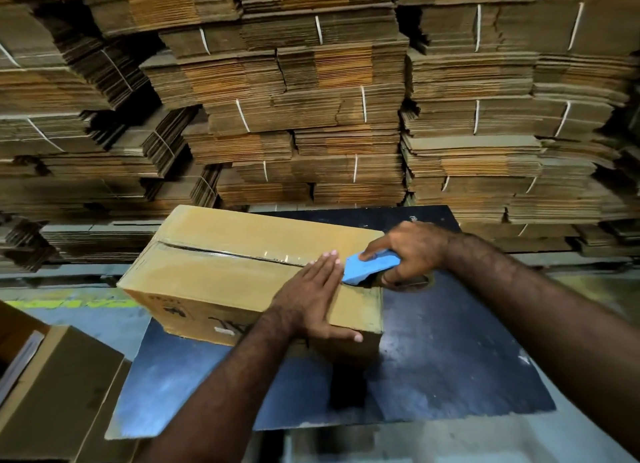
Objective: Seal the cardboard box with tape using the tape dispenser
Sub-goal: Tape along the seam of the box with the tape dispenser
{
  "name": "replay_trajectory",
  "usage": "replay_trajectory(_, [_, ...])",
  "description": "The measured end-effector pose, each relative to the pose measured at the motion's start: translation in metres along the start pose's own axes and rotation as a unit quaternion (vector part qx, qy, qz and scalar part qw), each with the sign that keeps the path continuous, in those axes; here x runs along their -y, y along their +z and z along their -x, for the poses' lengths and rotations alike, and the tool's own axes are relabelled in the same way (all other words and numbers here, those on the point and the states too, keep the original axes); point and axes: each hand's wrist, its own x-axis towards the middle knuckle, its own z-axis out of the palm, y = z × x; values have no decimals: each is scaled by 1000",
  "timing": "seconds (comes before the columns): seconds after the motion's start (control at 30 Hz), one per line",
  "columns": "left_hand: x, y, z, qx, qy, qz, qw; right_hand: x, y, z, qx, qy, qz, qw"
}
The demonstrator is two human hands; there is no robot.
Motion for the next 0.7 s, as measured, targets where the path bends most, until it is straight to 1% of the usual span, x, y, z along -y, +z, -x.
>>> replay_trajectory(0.13, [29, -7, 11, 14, -4, -7, 1000, 19, -9, -22, -18, -7, -15, 1000])
replay_trajectory(0.2, [32, -10, 12, 40, -16, 6, 999, 29, -14, -29, -23, -6, -15, 1000])
replay_trajectory(0.27, [30, -9, 11, 46, -30, 22, 998, 30, -15, -31, -23, -5, -20, 1000])
replay_trajectory(0.43, [31, -4, 11, 14, -33, 22, 999, 4, 0, -10, -32, -42, -58, 997])
replay_trajectory(0.57, [30, -4, 11, 10, -30, 19, 999, -19, 18, 14, -60, -34, -67, 995])
replay_trajectory(0.7, [29, -5, 12, 23, -41, 16, 999, -15, 19, 16, -54, -26, -63, 996])
